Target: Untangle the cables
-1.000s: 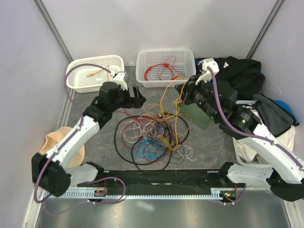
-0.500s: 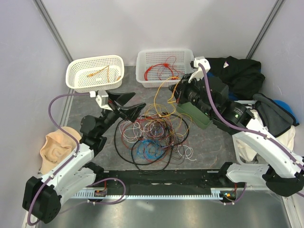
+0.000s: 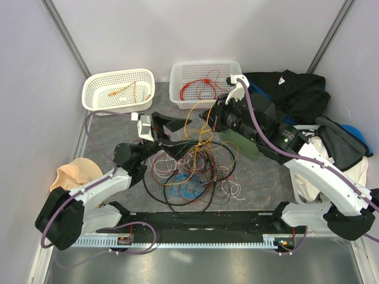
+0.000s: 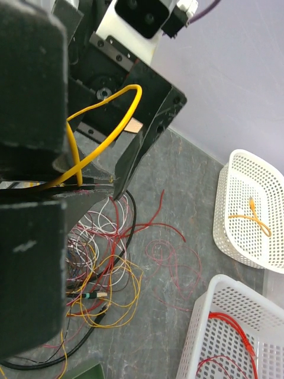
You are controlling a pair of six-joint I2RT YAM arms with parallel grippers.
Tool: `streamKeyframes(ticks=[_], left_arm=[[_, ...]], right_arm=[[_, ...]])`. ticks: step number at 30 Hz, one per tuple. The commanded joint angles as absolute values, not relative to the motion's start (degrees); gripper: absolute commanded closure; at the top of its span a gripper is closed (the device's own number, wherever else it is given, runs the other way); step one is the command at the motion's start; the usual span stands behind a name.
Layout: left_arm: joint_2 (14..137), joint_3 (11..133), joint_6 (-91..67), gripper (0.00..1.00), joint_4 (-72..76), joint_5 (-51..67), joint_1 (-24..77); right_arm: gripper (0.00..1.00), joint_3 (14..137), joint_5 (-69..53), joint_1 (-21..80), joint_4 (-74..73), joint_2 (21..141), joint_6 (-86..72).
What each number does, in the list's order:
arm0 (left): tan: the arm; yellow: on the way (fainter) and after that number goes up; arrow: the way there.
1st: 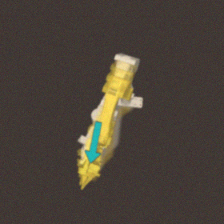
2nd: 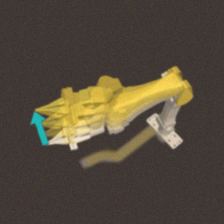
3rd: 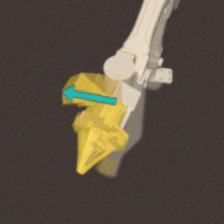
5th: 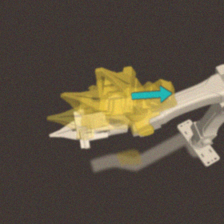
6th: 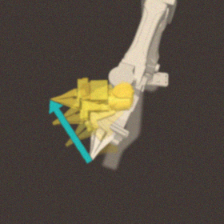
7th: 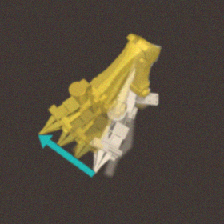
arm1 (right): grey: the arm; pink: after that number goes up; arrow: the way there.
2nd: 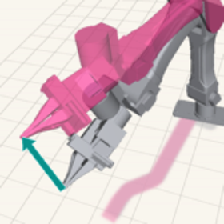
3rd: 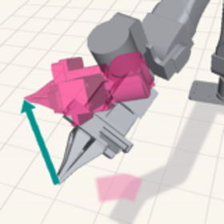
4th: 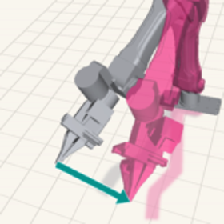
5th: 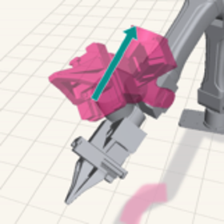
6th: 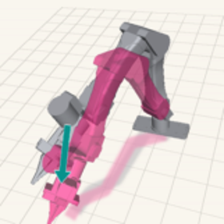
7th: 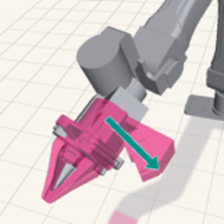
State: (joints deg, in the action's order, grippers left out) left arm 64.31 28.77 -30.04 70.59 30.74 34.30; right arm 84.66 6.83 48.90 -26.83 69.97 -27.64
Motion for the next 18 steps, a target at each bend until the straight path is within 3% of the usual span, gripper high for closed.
streamKeyframes(ticks=[1, 9, 12, 13, 15, 16, 18], left_arm=[[67.8, 33.7, -31.0, 0.0, 75.8, 34.0, 36.7], [75.9, 38.8, -30.1, 0.01, 72.4, 35.4, 40.4], [77.7, 40.7, -30.1, 0.18, 70.8, 36.2, 40.5], [78.0, 41.7, -30.1, 0.35, 69.4, 36.6, 40.5], [78.4, 42.3, -30.1, 0.58, 68.3, 36.9, 40.5], [78.3, 42.6, -30.1, 0.78, 67.4, 37.0, 40.5], [77.7, 42.7, -29.4, 0.98, 65.8, 36.6, 40.5]], right_arm=[[1.0, 86.8, 3.5, 49.0, -24.8, 69.6, -29.5], [1.0, 86.0, 1.8, 49.0, -24.3, 70.0, -30.1], [1.0, 85.6, 1.4, 49.0, -24.0, 69.8, -30.2], [1.0, 85.3, 1.3, 49.0, -23.9, 69.8, -30.3], [1.0, 85.0, 1.2, 49.1, -23.8, 69.4, -30.3], [1.0, 84.6, 1.1, 49.0, -23.7, 69.3, -30.3], [0.98, 83.9, 1.1, 49.0, -23.6, 68.6, -29.9]])
